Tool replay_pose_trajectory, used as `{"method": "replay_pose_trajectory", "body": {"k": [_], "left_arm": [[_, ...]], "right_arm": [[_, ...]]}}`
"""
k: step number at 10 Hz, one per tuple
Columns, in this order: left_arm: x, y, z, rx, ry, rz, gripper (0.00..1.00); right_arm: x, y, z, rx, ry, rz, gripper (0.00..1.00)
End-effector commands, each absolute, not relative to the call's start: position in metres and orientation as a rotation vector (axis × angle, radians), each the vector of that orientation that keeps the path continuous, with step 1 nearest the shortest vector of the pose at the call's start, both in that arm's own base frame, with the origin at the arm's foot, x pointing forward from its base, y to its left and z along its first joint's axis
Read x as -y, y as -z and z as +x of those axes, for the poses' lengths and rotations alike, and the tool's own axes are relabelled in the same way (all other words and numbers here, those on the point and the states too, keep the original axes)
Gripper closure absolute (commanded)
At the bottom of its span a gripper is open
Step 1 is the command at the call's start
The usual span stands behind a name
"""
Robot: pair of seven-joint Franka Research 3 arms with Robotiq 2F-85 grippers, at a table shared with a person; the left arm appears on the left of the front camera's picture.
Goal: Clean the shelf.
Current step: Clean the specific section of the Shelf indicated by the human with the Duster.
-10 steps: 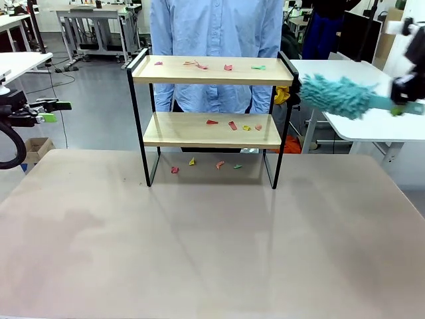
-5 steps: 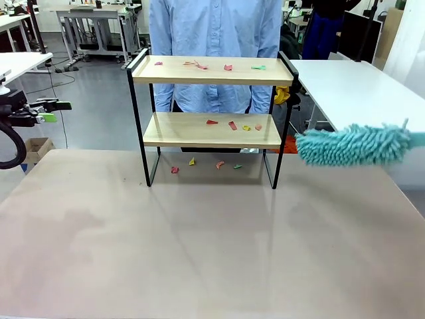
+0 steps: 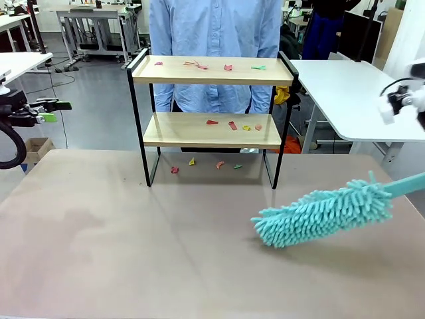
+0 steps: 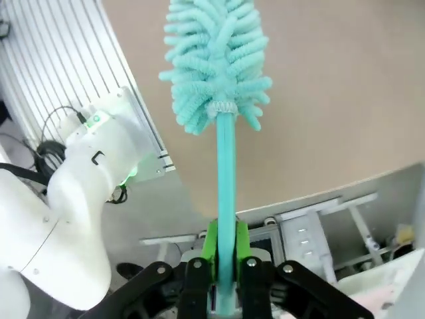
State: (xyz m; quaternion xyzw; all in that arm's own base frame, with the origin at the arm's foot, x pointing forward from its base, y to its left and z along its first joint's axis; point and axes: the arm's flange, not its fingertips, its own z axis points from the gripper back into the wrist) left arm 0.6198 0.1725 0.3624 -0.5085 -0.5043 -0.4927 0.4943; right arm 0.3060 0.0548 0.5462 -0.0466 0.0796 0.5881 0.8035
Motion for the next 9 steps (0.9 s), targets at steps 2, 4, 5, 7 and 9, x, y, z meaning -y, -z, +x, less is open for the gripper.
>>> {"method": "replay_pose_trajectory", "body": {"k": [2, 4, 5, 7, 9], "left_arm": [[-0.172, -0.365, 0.618, 1.230, 1.198, -1.231, 0.00], [-0.172, -0.365, 0.618, 1.230, 1.198, -1.231, 0.00], [-0.172, -0.365, 0.618, 1.230, 1.198, -1.231, 0.00], [-0.172, -0.365, 0.618, 1.230, 1.198, -1.231, 0.00], [-0.172, -0.365, 0.618, 1.230, 1.198, -1.231, 0.00]], "right_arm": [[-0.082, -0.536, 0.321, -0.177, -1.392, -0.093, 0.87], [-0.086, -0.532, 0.338, -0.150, -1.370, -0.068, 0.87], [-0.090, -0.531, 0.315, -0.193, -1.367, -0.110, 0.87], [-0.090, -0.531, 0.315, -0.193, -1.367, -0.110, 0.87], [-0.090, -0.531, 0.315, -0.193, -1.367, -0.110, 0.87]]}}
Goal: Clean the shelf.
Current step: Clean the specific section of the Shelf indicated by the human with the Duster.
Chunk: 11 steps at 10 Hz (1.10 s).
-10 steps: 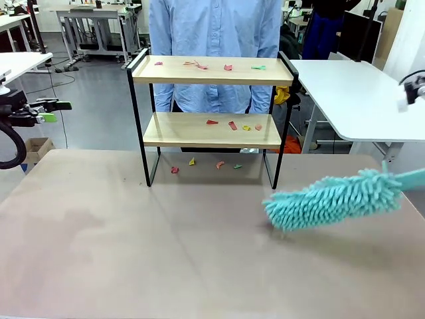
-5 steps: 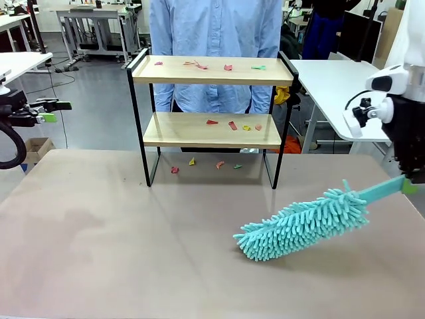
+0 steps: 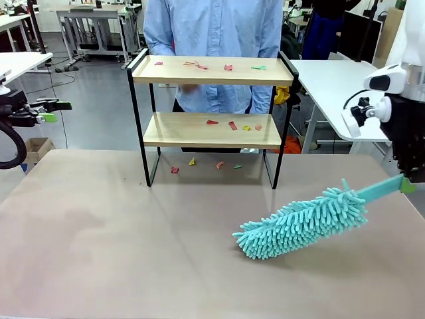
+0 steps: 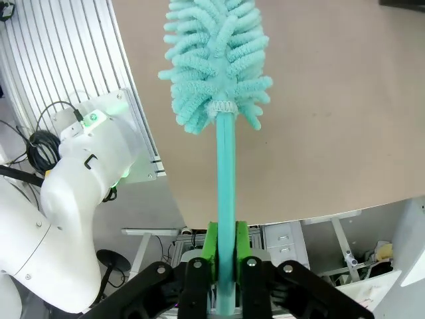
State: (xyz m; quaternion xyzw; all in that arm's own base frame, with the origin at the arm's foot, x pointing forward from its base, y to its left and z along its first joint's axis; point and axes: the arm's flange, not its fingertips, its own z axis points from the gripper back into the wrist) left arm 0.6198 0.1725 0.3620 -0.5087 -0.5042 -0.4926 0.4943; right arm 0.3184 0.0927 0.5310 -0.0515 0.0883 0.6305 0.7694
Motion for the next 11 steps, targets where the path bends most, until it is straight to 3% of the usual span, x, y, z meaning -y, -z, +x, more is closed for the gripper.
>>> {"method": "replay_pose_trajectory", "body": {"k": [1, 11], "left_arm": [[-0.1724, -0.3650, 0.6180, 1.230, 1.198, -1.231, 0.00], [-0.1724, -0.3650, 0.6180, 1.230, 1.198, -1.231, 0.00]], "right_arm": [[-0.0899, -0.5307, 0.3155, -0.193, -1.367, -0.110, 0.87], [-0.0899, -0.5307, 0.3155, -0.193, -1.367, -0.110, 0.87]]}}
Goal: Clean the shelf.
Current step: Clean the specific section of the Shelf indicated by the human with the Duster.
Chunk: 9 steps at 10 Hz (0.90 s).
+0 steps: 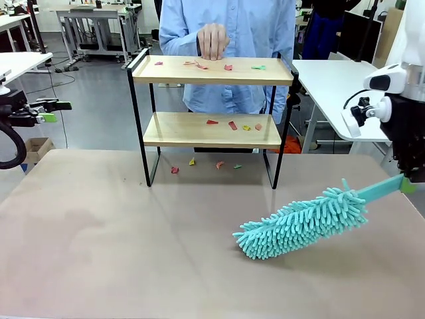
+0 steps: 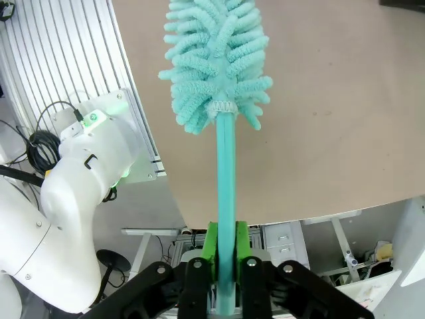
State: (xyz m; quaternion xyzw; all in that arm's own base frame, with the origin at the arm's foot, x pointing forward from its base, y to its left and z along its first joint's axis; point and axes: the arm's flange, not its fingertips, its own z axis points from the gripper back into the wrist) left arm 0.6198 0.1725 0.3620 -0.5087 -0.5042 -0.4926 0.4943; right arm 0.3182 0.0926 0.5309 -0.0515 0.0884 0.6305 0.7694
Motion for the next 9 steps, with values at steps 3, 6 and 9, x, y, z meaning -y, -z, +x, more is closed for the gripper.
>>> {"method": "replay_pose_trajectory", "body": {"k": [3, 6, 9], "left_arm": [[-0.172, -0.365, 0.618, 1.230, 1.198, -1.231, 0.00], [-0.172, -0.365, 0.618, 1.230, 1.198, -1.231, 0.00], [-0.172, -0.365, 0.618, 1.230, 1.198, -1.231, 0.00]], "right_arm": [[-0.090, -0.531, 0.315, -0.193, -1.367, -0.110, 0.87], [-0.104, -0.541, 0.319, -0.134, -1.322, -0.071, 0.87], [-0.147, -0.586, 0.297, 0.034, -1.230, -0.004, 0.87]]}}
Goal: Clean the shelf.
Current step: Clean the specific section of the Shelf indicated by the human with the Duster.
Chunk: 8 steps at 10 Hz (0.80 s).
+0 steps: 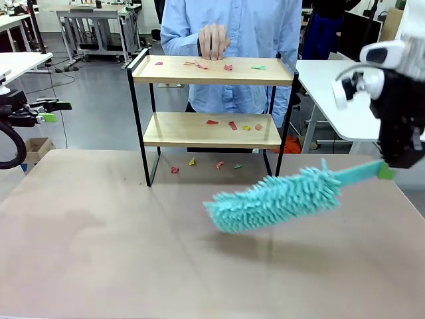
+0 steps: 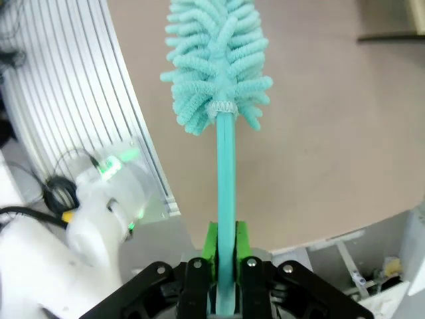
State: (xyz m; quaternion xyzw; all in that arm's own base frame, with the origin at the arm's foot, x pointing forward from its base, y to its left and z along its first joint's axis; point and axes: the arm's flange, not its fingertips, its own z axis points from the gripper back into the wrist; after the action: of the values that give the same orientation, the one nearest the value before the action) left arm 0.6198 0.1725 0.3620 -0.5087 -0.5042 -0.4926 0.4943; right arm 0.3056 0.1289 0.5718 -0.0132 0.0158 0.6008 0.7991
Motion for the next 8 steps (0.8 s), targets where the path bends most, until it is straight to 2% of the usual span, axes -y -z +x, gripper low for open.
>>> {"method": "replay_pose_trajectory", "body": {"k": [1, 6, 8], "left_arm": [[-0.172, -0.365, 0.618, 1.230, 1.198, -1.231, 0.00], [-0.172, -0.365, 0.618, 1.230, 1.198, -1.231, 0.00], [-0.172, -0.365, 0.618, 1.230, 1.198, -1.231, 0.00]], "right_arm": [[-0.174, -0.607, 0.287, 0.097, -1.107, 0.050, 0.87], [-0.308, -0.675, 0.251, 0.293, -0.792, 0.103, 0.87], [-0.352, -0.686, 0.240, 0.408, -0.615, 0.059, 0.87]]}}
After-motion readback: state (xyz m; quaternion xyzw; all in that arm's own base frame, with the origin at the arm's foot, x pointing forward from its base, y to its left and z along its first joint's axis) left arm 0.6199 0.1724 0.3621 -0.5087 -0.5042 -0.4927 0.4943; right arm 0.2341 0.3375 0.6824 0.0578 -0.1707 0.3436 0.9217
